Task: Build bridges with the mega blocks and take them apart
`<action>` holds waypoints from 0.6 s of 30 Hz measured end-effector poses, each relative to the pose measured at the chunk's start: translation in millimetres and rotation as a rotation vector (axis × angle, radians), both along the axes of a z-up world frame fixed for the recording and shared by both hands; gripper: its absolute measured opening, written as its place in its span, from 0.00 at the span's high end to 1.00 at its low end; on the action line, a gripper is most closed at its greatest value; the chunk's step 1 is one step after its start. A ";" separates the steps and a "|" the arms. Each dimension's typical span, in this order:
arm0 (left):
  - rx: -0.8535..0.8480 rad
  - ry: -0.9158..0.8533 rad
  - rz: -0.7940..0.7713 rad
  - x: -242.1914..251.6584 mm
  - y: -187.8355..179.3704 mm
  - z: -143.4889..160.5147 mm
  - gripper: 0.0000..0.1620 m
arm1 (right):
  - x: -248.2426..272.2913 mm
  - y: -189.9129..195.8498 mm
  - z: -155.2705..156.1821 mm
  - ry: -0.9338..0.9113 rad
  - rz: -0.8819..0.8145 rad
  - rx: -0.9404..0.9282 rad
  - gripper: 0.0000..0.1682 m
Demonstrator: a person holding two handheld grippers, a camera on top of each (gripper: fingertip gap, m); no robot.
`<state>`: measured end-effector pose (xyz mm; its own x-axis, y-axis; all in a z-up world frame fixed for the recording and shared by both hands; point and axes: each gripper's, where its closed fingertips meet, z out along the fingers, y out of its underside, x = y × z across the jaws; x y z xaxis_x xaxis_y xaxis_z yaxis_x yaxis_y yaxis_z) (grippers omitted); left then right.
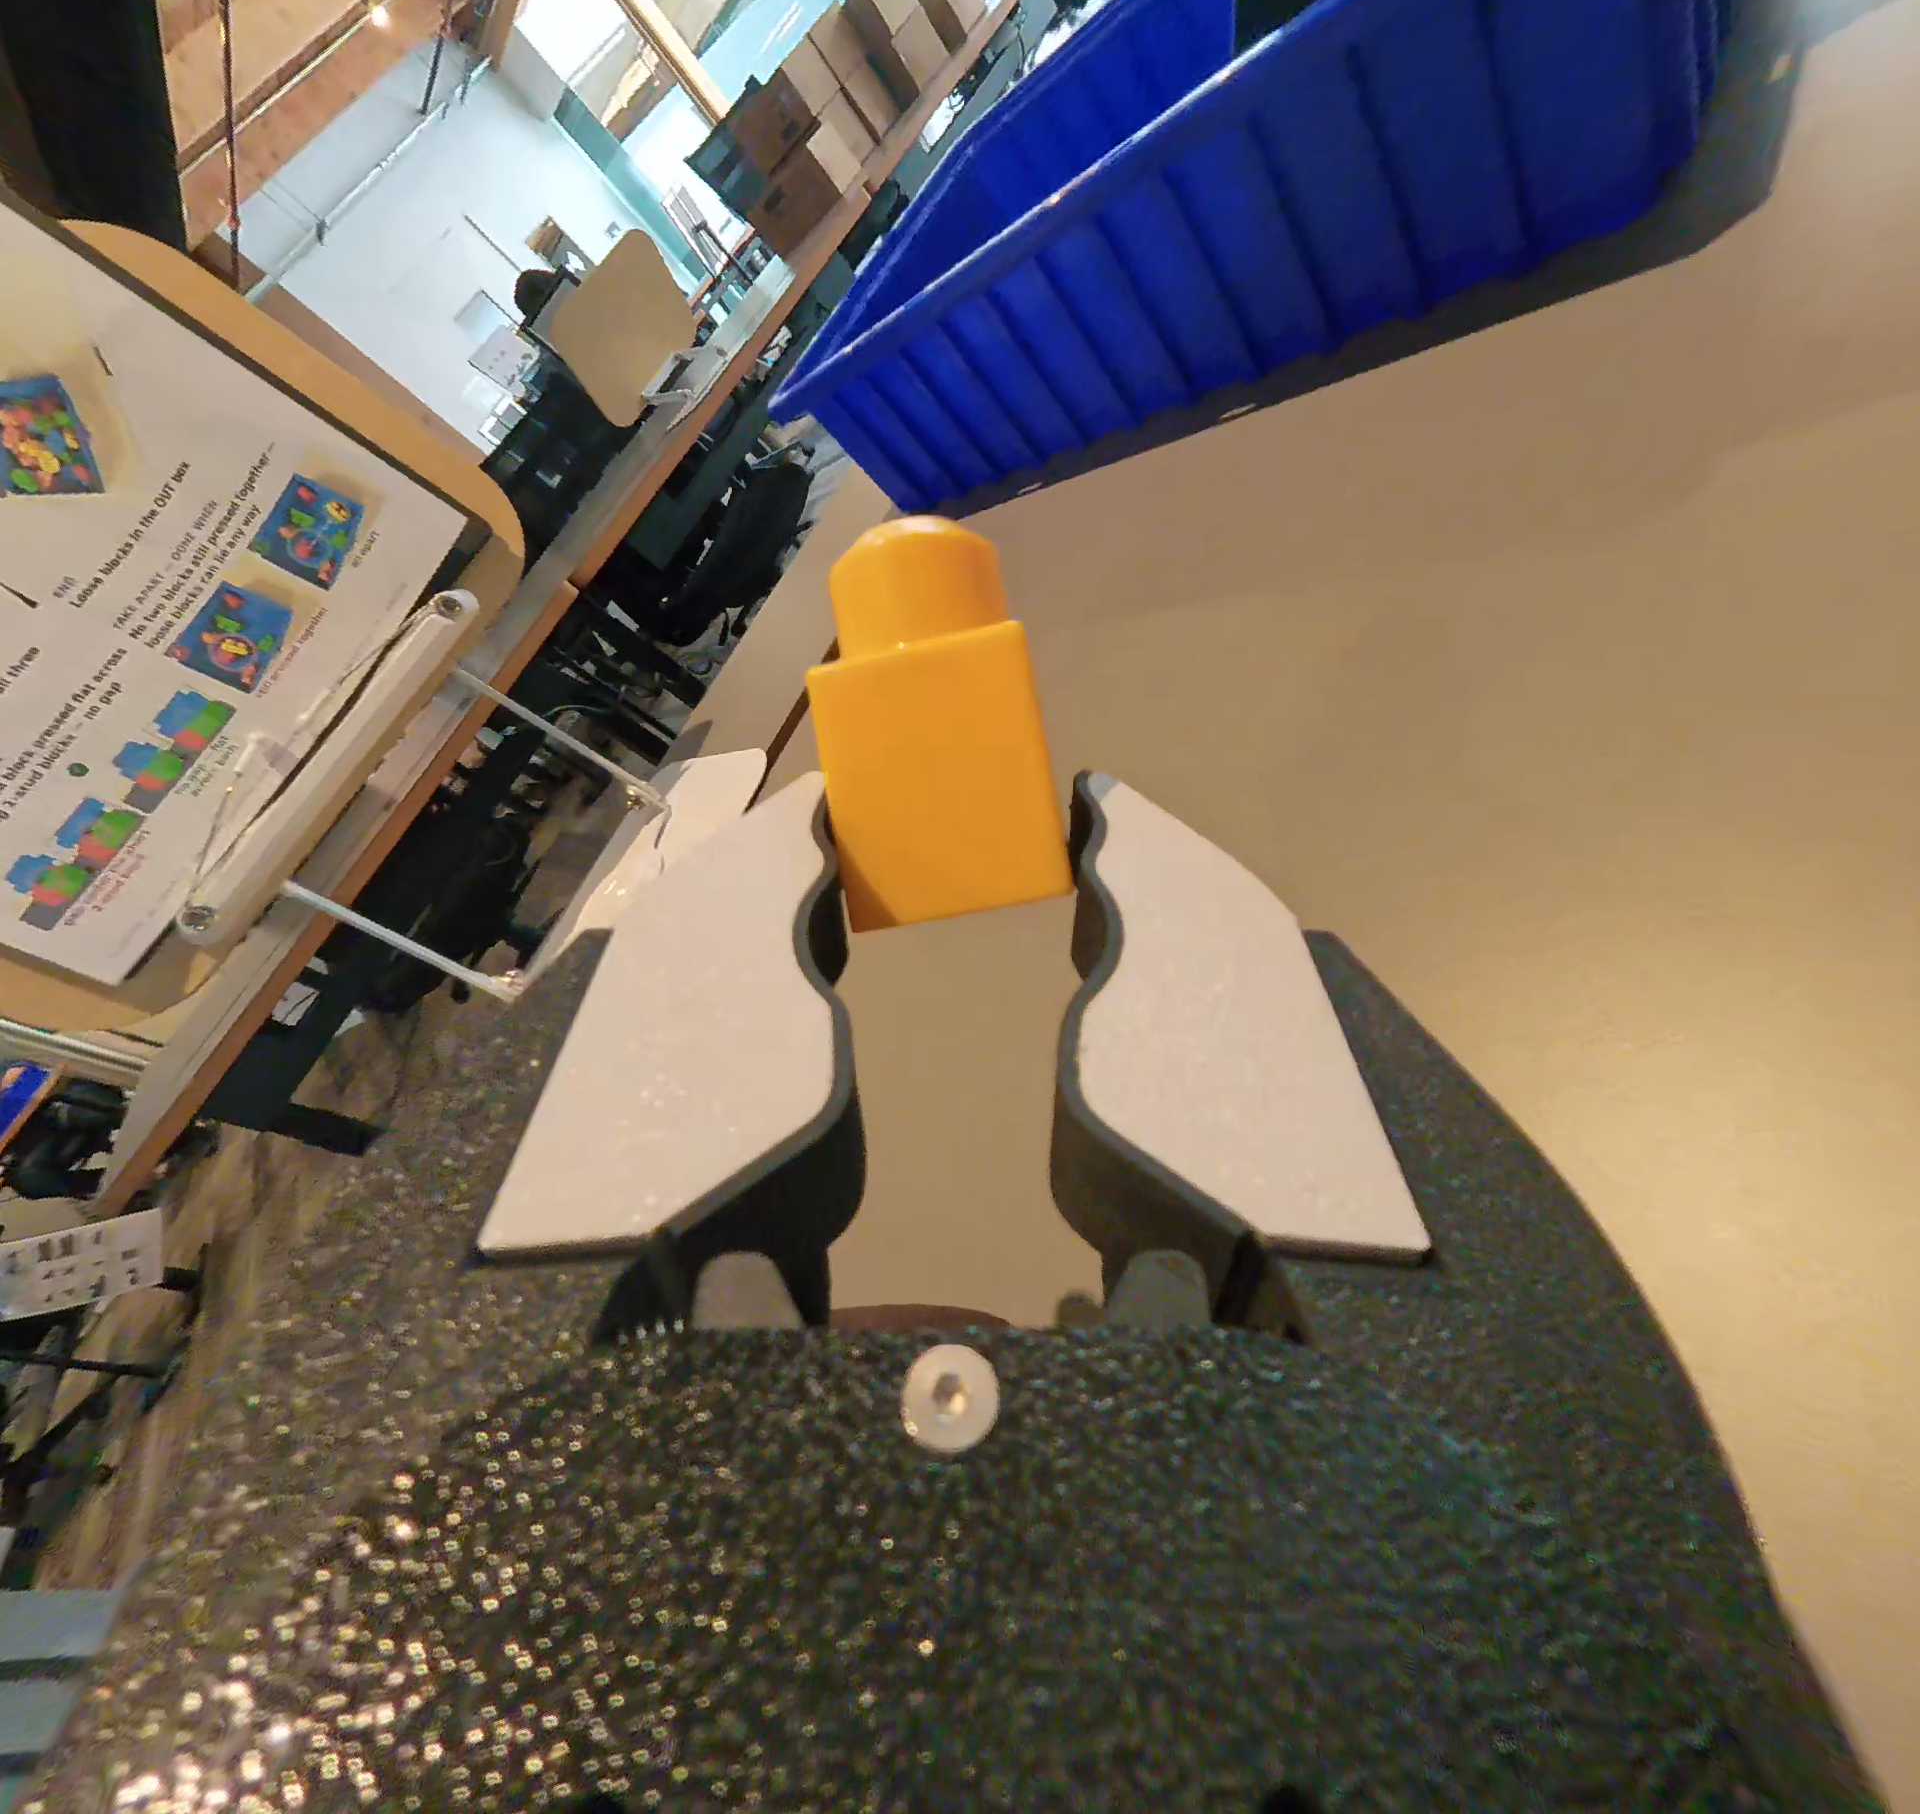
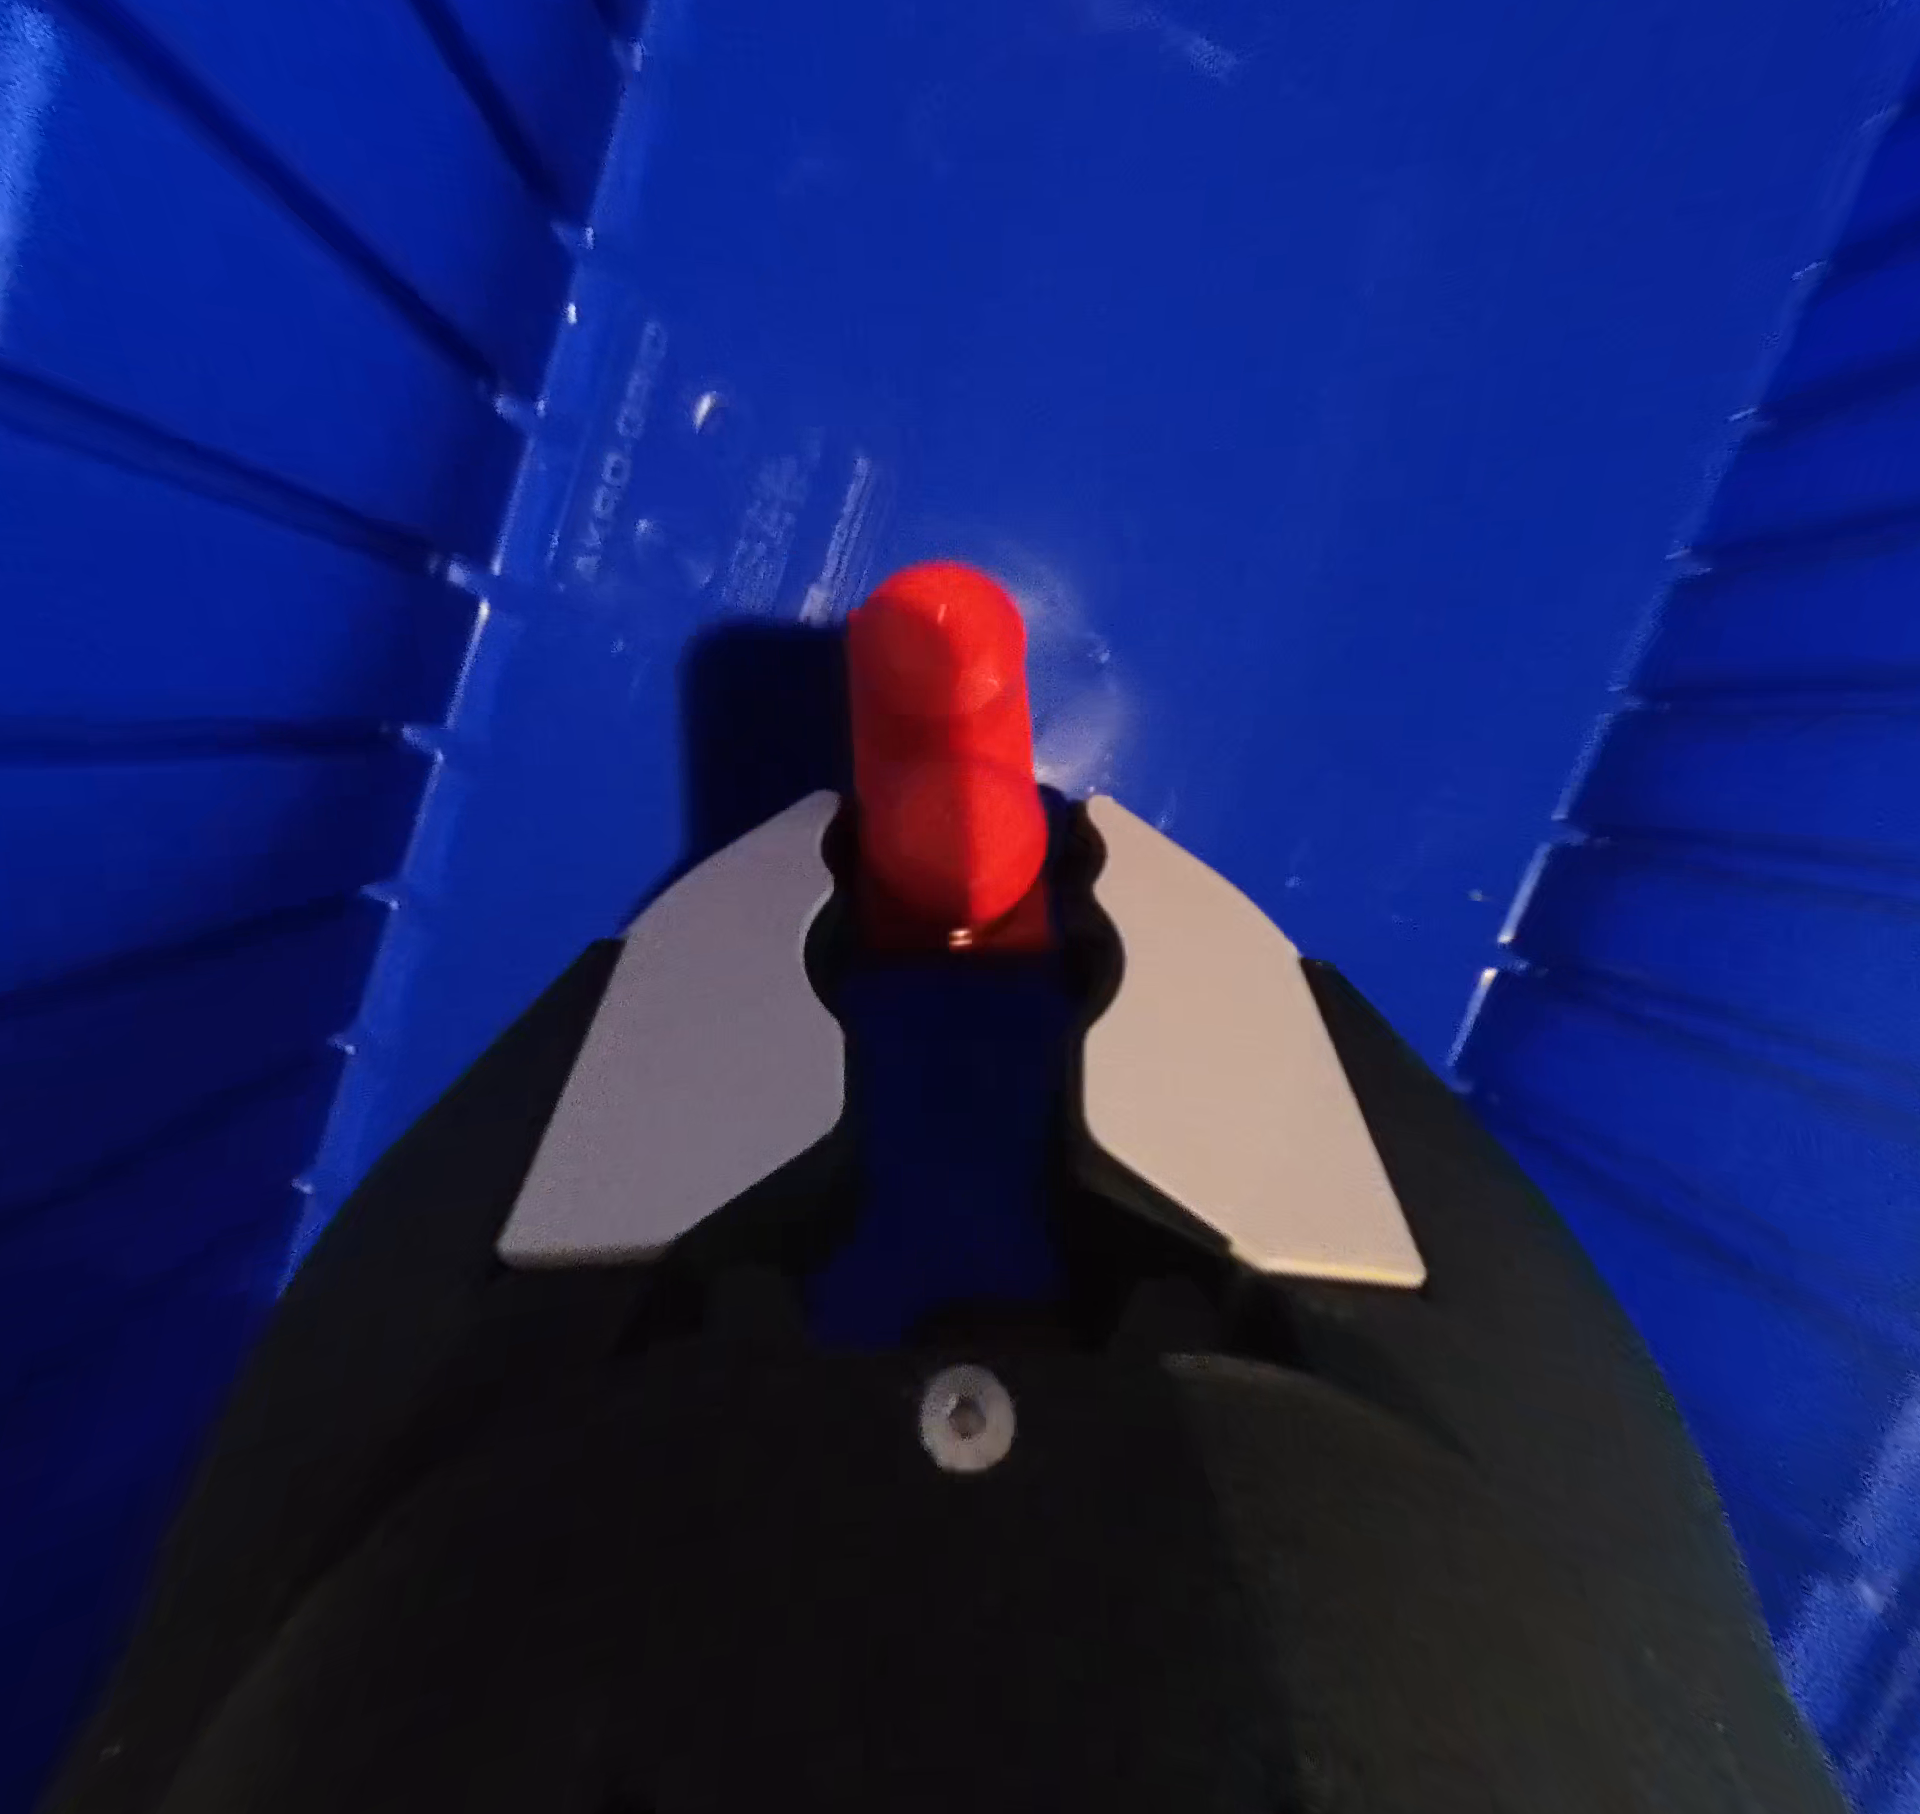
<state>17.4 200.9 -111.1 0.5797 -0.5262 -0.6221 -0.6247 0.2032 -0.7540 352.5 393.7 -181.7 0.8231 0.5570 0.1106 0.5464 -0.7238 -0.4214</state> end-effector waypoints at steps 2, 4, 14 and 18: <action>-0.027 -0.036 -0.015 -0.1 -1.5 2.3 0.76 | 1.8 6.5 23.0 0.031 -0.029 0.113 0.72; -0.056 -0.089 -0.052 4.9 -6.6 9.5 0.76 | 3.9 3.6 49.9 0.053 -0.038 0.215 0.69; -0.277 0.009 -0.313 150.8 5.6 70.0 0.76 | 10.5 -18.1 120.8 0.422 -0.007 0.546 0.71; -0.396 0.159 -0.361 234.0 49.2 68.6 0.76 | 14.5 -12.0 117.8 0.417 -0.061 0.535 0.77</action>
